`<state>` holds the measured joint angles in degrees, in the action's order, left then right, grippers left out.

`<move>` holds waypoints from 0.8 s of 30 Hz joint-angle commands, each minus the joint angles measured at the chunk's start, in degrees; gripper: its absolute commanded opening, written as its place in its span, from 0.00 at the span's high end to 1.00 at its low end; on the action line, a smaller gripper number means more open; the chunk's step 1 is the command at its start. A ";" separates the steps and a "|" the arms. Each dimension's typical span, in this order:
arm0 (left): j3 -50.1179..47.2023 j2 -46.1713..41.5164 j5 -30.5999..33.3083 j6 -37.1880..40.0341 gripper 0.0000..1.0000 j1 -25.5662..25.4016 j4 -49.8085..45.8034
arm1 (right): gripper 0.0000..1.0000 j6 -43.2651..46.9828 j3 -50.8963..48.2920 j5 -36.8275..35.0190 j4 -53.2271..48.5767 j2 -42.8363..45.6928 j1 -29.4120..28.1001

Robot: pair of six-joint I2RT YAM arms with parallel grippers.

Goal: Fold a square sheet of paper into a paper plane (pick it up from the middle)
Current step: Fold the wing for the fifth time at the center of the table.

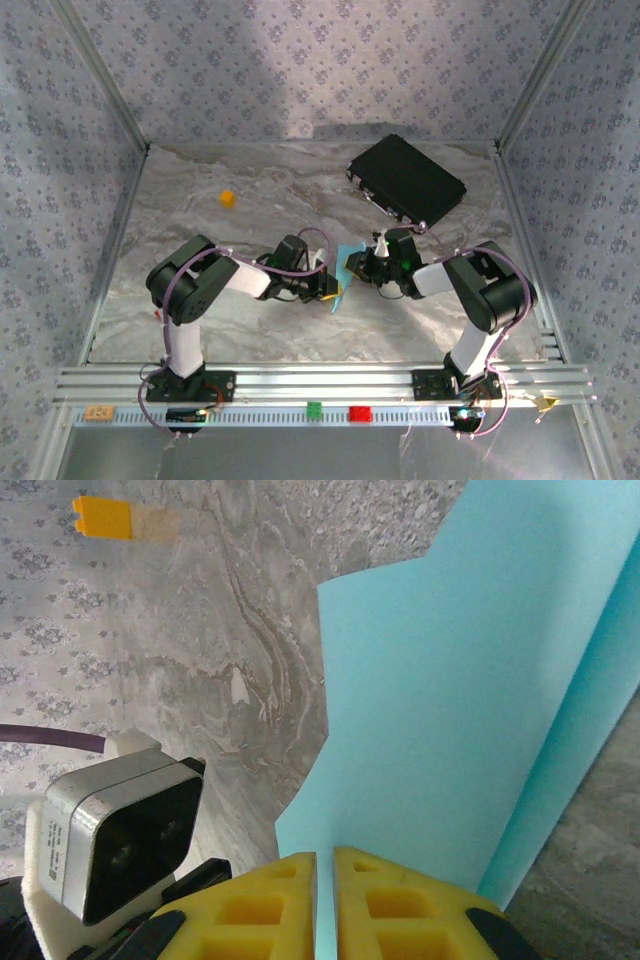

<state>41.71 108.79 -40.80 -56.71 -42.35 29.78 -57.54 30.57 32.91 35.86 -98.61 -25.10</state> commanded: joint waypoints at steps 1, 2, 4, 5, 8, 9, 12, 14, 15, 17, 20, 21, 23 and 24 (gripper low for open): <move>-0.32 2.27 1.51 0.20 1.00 0.85 -5.41 | 0.87 0.10 1.40 0.81 0.06 -1.37 0.34; -0.32 2.29 1.42 0.32 1.00 0.86 -5.43 | 0.87 0.03 1.47 0.81 0.11 -1.68 0.33; -0.17 2.37 1.24 0.36 1.00 0.94 -5.60 | 0.87 -0.17 1.54 0.52 0.02 -1.76 0.39; -0.22 2.39 1.13 0.44 1.00 0.98 -5.70 | 0.87 -0.17 1.42 0.21 -0.12 -1.73 0.31; 0.06 2.56 1.01 0.72 1.00 1.17 -6.18 | 0.87 -0.12 1.26 -1.12 -1.60 -1.67 0.32; 0.14 2.63 0.81 0.80 1.00 1.22 -6.29 | 0.87 -0.42 1.08 -1.45 -1.81 -1.54 0.35; 1.01 3.41 -0.06 1.28 1.00 1.25 -7.09 | 0.87 -0.24 0.57 -2.49 -2.79 0.14 0.23; 1.50 3.78 -0.80 1.47 1.00 1.43 -7.46 | 0.87 0.58 0.88 -1.54 -3.09 1.27 -0.05; 1.66 3.79 -0.87 1.65 1.00 1.48 -7.73 | 0.87 0.76 1.01 -1.37 -3.45 2.06 -0.26; 1.79 3.79 -1.06 2.00 1.00 1.73 -8.23 | 0.87 1.21 0.75 -2.26 -4.75 4.06 -0.80; 1.52 3.80 -1.13 1.78 1.00 2.09 -8.15 | 0.87 2.67 0.70 -3.29 -7.43 6.25 -1.22; 1.45 3.73 -1.07 1.69 1.00 2.15 -8.06 | 0.87 2.86 0.80 -2.89 -7.55 6.23 -1.28; 1.14 3.69 -0.88 1.60 1.00 2.12 -8.07 | 0.87 2.72 1.00 -2.10 -7.35 5.44 -1.54; 1.22 3.77 -0.92 1.61 1.00 2.22 -8.07 | 0.87 2.61 1.24 -1.61 -7.13 5.00 -1.61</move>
<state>43.64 110.00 -44.82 -56.01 -40.97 26.98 -56.25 31.03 30.89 31.33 -93.19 -26.30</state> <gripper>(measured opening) 0.044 0.132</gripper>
